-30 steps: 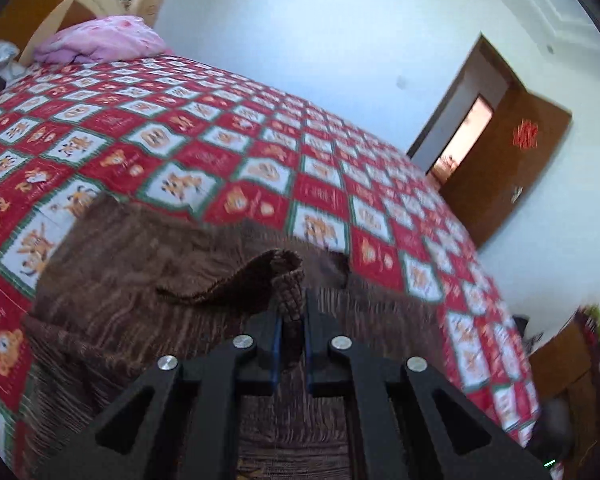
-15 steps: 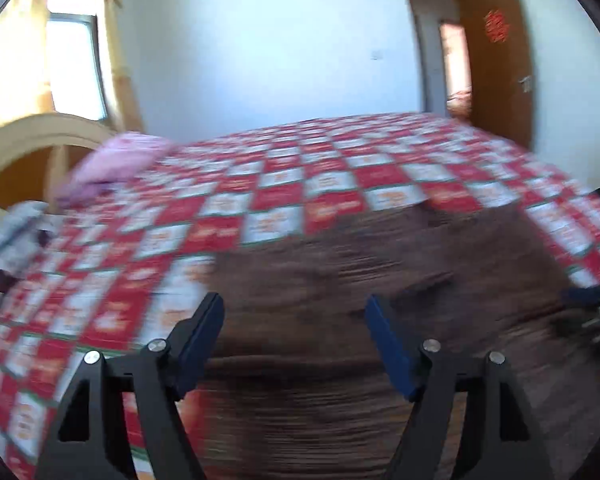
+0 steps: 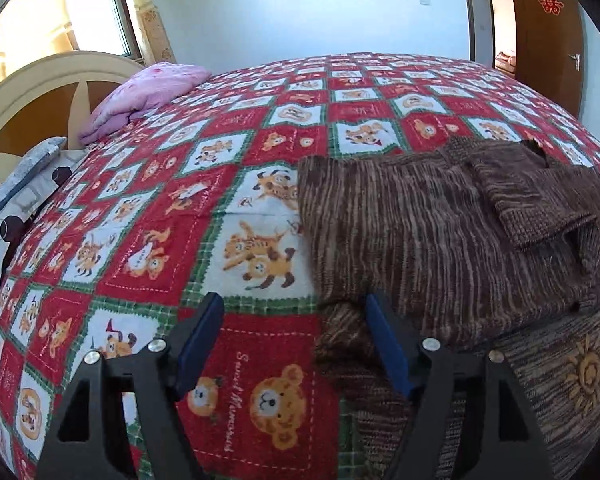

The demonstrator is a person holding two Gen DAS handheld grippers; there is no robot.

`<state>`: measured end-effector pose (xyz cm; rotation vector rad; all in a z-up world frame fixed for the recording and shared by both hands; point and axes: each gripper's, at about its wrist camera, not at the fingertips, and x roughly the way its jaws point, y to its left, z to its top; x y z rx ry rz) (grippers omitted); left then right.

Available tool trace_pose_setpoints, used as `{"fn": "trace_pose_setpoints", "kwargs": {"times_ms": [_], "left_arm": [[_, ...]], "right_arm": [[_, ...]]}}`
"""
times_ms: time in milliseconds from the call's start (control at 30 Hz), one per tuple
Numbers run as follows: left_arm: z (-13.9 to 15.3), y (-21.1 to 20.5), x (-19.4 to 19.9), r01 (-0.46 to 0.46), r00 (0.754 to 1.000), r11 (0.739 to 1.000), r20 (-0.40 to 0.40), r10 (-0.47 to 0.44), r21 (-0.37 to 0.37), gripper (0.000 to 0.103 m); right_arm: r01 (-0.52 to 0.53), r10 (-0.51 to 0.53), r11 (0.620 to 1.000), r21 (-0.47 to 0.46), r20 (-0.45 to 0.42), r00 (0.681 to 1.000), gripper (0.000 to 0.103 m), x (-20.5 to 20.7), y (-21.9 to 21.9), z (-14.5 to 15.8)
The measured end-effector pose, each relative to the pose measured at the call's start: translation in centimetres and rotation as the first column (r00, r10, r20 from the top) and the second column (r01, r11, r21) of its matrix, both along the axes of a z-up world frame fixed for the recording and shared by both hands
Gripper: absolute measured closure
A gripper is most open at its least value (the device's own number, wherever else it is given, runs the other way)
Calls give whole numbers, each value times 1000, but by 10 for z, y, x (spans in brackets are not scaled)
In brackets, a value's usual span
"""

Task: Fold small clothes
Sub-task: 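Fold the held sleeve across the sweater body with the left gripper, then release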

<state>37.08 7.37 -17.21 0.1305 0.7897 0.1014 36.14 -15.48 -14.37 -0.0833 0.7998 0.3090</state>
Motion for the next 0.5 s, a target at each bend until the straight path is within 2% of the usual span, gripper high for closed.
{"fn": "trace_pose_setpoints", "kwargs": {"times_ms": [67,167,267,300,367,433,500], "left_arm": [[-1,6,-2,-8,1000,1000,13,8,-28,24],[-3,16,0,-26,1000,996,15,28,-81,16],[-6,26,3,-38,999,989,2,39,-144,11],[-8,29,5,-43,999,986,-3,43,-161,10],[-9,32,6,-41,999,981,-5,41,-188,8],[-9,34,5,-40,999,978,-3,40,-203,8],[-10,34,5,-38,999,977,0,39,-212,7]], "right_arm": [[-56,57,997,-54,11,998,28,14,39,1],[-89,85,986,-144,-30,996,28,42,90,-14],[-42,34,958,-282,-31,999,28,69,115,-36],[-14,8,954,-299,-23,1000,29,76,113,-37],[113,-118,960,-255,-3,993,29,88,84,-30],[288,-292,942,-174,0,956,29,96,36,-17],[358,-362,927,-110,-18,932,29,92,-1,-10]]}}
